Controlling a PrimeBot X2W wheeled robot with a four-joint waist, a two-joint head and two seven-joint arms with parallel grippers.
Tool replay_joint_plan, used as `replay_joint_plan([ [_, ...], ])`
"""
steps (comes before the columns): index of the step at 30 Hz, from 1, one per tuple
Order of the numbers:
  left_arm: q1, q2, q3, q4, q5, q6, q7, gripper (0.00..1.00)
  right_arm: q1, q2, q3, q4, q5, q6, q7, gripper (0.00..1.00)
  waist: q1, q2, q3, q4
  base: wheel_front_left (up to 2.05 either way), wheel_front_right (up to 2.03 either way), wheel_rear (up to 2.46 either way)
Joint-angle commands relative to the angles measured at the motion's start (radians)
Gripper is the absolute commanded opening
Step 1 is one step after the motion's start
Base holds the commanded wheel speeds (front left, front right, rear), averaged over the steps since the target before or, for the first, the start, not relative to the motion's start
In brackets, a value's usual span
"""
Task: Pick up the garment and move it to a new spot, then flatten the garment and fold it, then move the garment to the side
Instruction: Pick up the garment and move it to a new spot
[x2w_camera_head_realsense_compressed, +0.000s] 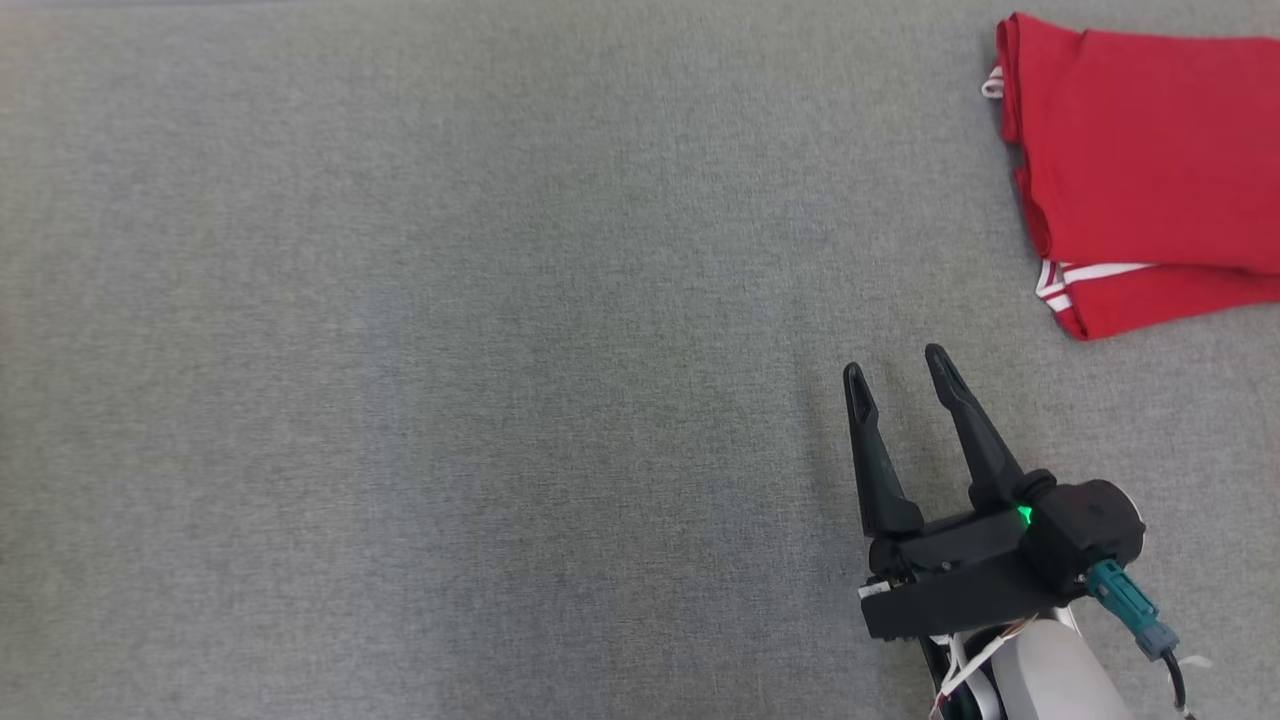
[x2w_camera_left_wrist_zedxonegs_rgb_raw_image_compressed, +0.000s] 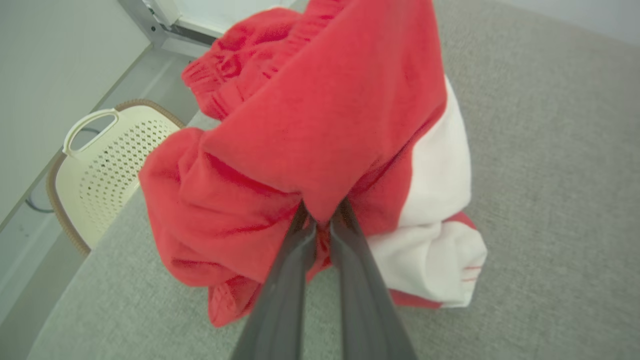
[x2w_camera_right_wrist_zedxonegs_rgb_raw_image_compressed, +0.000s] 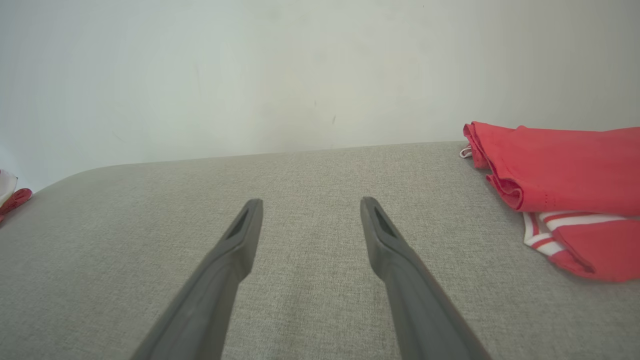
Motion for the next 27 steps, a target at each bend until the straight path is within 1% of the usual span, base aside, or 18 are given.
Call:
replay_joint_plan([
  [1,-0.015,0.010,-0.002,-0.008,0.007,-0.003,-0.036,0.00,0.015,0.000,-0.002,0.005,-0.009,-0.002,-0.001,1.00,-0.0001,-0.0001,-0.018,0.010,0.00,0.00,0.00],
  [5,-0.023,0.016,-0.017,-0.040,0.019,-0.011,-0.158,0.00,0.033,-0.001,-0.005,0.010,-0.005,-0.002,-0.001,1.00,-0.0001,-0.0001,-0.061,0.027,0.00,0.00,0.00],
  [9,-0.044,0.010,-0.044,-0.082,0.033,-0.025,-0.259,0.00,0.056,-0.001,-0.013,0.017,0.003,-0.002,-0.001,1.00,-0.0001,-0.0001,-0.114,0.043,0.00,0.00,0.00],
  [13,-0.071,-0.003,-0.083,-0.144,0.043,-0.035,-0.320,0.00,0.079,0.000,-0.014,0.021,0.010,-0.002,-0.001,1.00,-0.0001,-0.0001,-0.166,0.047,0.00,0.00,0.00],
  [17,-0.099,-0.027,-0.133,-0.237,0.042,-0.044,-0.339,0.00,0.101,-0.001,-0.021,0.022,0.022,-0.002,0.000,1.00,-0.0001,-0.0001,-0.208,0.038,0.00,0.00,0.00],
  [19,-0.110,-0.044,-0.176,-0.291,0.056,-0.042,-0.331,0.00,0.113,0.000,-0.023,0.024,0.031,-0.002,-0.001,1.00,-0.0001,-0.0001,-0.226,0.029,0.00,0.00,0.00],
  [21,-0.114,-0.054,-0.192,-0.316,0.050,-0.042,-0.324,0.00,0.117,-0.001,-0.025,0.024,0.035,-0.002,-0.001,1.00,-0.0001,-0.0001,-0.234,0.022,0.00,0.00,0.00],
  [26,-0.106,-0.074,-0.253,-0.456,0.023,-0.041,-0.279,0.00,0.136,-0.001,-0.019,0.028,0.056,-0.002,-0.001,1.00,-0.0001,-0.0001,-0.261,-0.031,0.00,0.00,0.00],
  [27,-0.095,-0.088,-0.267,-0.515,0.011,-0.041,-0.258,0.00,0.144,-0.001,-0.020,0.029,0.063,-0.002,0.000,1.00,-0.0001,-0.0001,-0.270,-0.057,0.00,0.00,0.00],
])
